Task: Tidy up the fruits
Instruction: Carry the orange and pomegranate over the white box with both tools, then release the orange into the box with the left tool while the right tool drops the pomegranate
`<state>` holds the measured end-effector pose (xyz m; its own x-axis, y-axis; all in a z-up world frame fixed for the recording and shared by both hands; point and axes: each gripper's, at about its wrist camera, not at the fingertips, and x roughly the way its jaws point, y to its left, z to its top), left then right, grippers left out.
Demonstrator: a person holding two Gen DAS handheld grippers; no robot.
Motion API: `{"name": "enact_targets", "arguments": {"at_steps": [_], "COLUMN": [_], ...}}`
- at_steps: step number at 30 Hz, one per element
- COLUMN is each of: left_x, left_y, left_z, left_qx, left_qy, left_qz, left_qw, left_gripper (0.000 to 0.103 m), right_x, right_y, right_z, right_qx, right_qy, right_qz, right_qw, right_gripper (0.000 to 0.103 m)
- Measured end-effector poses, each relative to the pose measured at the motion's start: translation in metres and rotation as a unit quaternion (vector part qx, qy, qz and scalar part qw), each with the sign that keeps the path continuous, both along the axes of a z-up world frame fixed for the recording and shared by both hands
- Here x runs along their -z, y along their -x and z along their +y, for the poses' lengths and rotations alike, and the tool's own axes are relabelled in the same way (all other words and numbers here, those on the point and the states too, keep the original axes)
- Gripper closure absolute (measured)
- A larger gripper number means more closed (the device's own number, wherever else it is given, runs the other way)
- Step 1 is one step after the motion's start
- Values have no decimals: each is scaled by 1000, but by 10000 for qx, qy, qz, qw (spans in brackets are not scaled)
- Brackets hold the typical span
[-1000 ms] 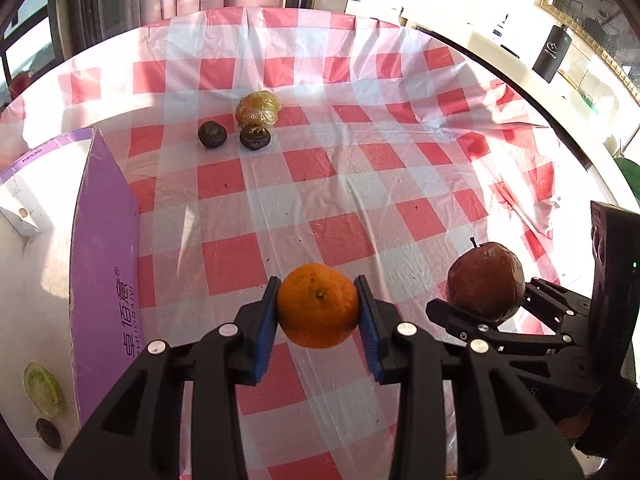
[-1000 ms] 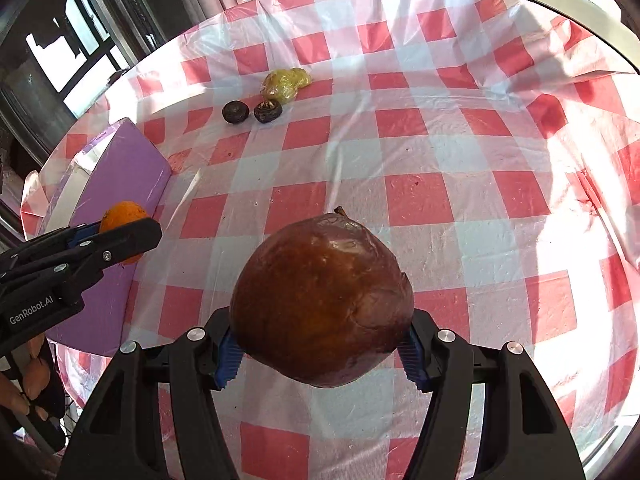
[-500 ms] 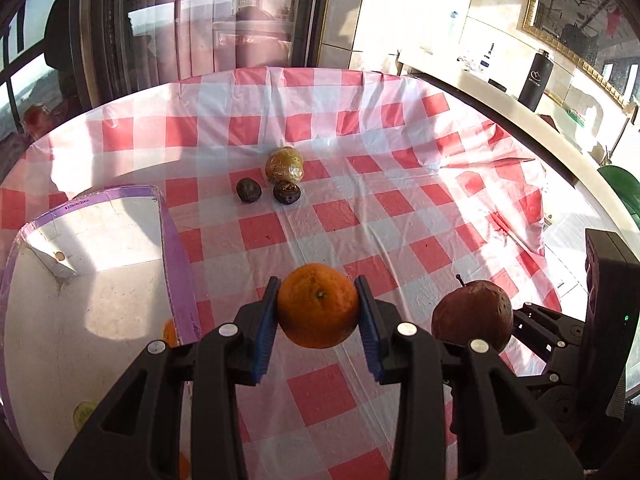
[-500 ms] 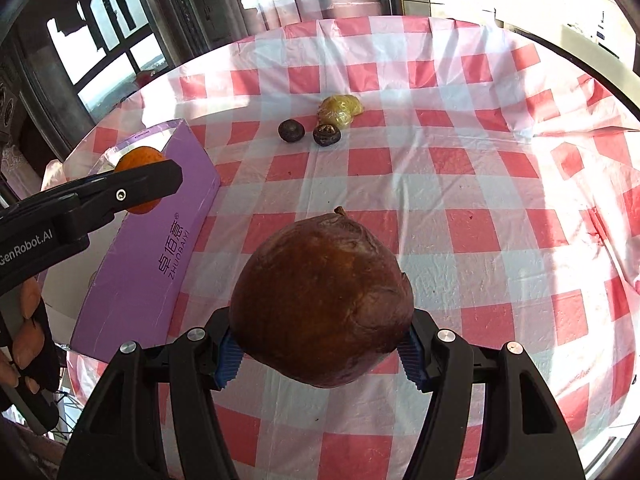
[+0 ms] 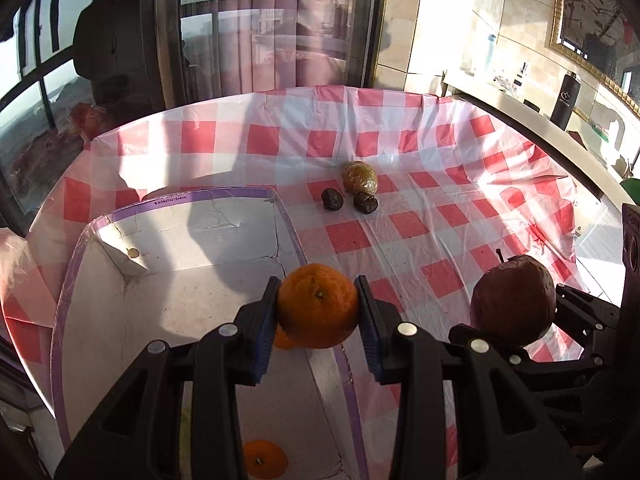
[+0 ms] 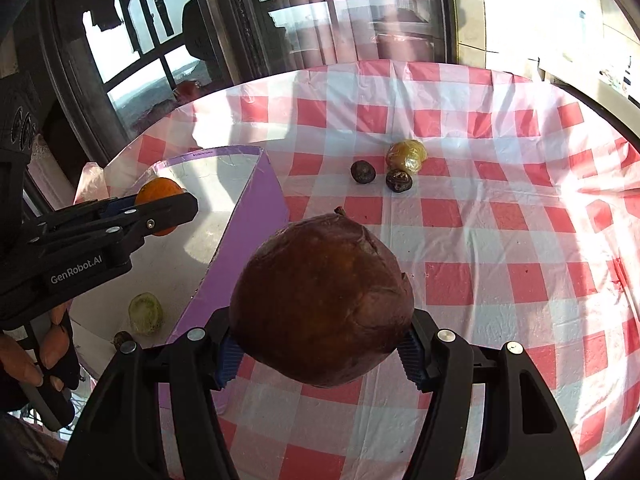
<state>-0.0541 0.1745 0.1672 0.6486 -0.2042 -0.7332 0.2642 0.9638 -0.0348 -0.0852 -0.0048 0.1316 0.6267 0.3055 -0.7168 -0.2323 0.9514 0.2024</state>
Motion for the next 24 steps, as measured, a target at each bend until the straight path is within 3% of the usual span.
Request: {"name": "enact_targets", "arguments": {"at_steps": [10, 17, 24], "left_x": [27, 43, 61], "left_y": [-15, -19, -20], "left_z": [90, 129, 148], "left_qx": [-1100, -1639, -1935], "left_qy": [-371, -525, -492], "left_qz": [482, 709, 1016], "left_qw": [9921, 9825, 9746], "left_gripper": [66, 65, 65], "right_x": [-13, 10, 40], "right_y": [-2, -7, -13], "right_z": [101, 150, 174], "right_qx": [-1378, -2144, -2434], "right_qy": [372, 691, 1133], "right_qz": [-358, 19, 486], "right_qw": [9891, 9743, 9621], "right_gripper": [41, 41, 41]}}
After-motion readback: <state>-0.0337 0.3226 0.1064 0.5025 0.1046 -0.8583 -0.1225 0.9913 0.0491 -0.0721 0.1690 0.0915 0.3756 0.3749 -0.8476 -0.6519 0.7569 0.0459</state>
